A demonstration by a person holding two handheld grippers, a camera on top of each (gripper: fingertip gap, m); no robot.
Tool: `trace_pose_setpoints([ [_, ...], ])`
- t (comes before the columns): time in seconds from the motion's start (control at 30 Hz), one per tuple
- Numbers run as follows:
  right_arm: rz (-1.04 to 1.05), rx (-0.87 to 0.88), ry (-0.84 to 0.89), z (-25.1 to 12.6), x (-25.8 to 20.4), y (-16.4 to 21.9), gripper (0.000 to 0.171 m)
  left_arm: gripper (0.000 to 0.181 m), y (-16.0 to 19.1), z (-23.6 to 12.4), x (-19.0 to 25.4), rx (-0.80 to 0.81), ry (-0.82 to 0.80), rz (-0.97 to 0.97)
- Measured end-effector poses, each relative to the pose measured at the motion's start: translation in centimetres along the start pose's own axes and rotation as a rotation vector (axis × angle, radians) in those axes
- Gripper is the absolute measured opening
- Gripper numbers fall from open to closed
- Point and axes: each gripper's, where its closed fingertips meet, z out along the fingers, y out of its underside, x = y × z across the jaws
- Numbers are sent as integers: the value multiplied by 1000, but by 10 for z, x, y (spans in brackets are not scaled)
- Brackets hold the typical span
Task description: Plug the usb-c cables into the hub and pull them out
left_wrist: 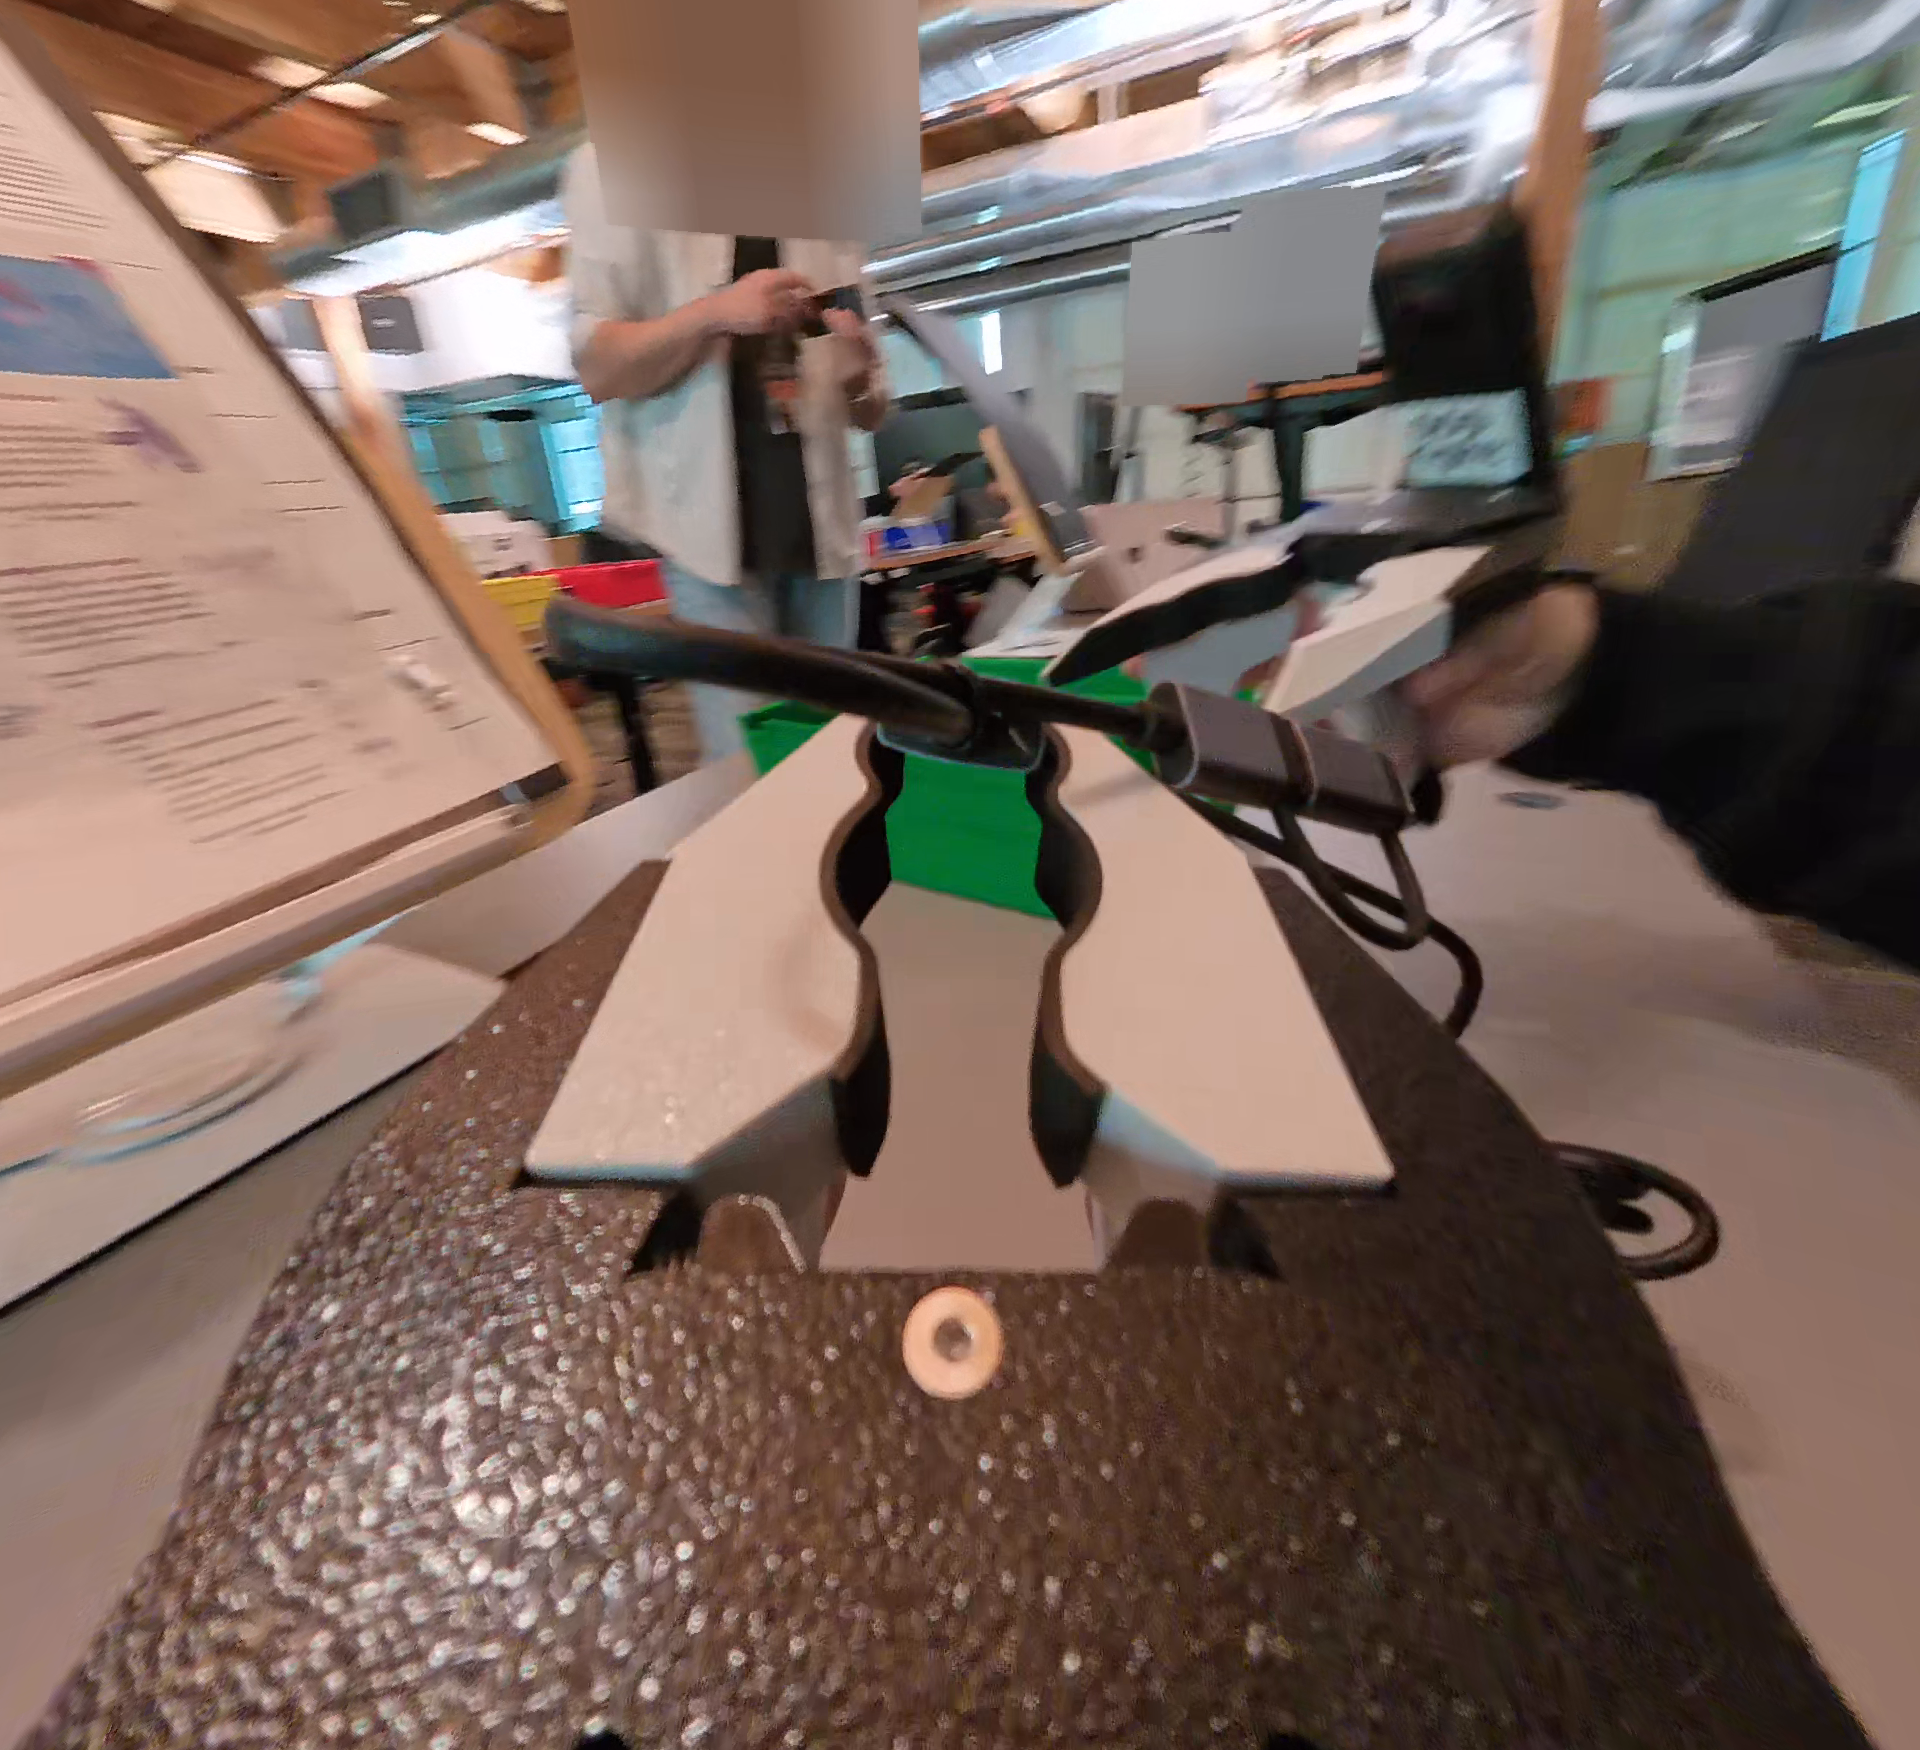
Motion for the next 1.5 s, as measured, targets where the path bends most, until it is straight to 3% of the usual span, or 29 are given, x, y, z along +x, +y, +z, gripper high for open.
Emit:
trace_pose_setpoints([
  [0.13,318,148,-253,5,-26,-4,57,21,-3,2,20,28,137,-61],
  [0.17,350,139,-255,6,-28,-1,55,21,-2,2,21,27,146,-62],
  [0.23,384,146,-146,10,-20,4,68,21,-1,3,18,30,117,-35],
  [0.37,189,193,204,5,2,2,59,21,-1,4,10,23,11,46],
  [0.47,62,189,333,12,5,2,52,22,-3,7,10,22,-53,104],
  [0.57,101,245,324,21,1,-2,39,22,-3,7,3,27,-128,139],
  [0.77,152,256,215,40,-18,-1,41,22,0,4,-5,34,-153,112],
  [0.83,124,244,254,43,-14,1,19,22,2,6,-3,26,-141,109],
  [0.9,103,247,297,42,-9,2,11,22,3,7,-1,22,-132,116],
  [1.13,84,227,347,44,-6,7,10,22,8,7,-3,-12,-142,138],
  [1.43,147,199,301,36,-10,18,11,24,11,11,4,-150,-190,366],
  [1.5,124,125,361,19,-2,35,11,22,-11,-12,-40,-118,-494,445],
])
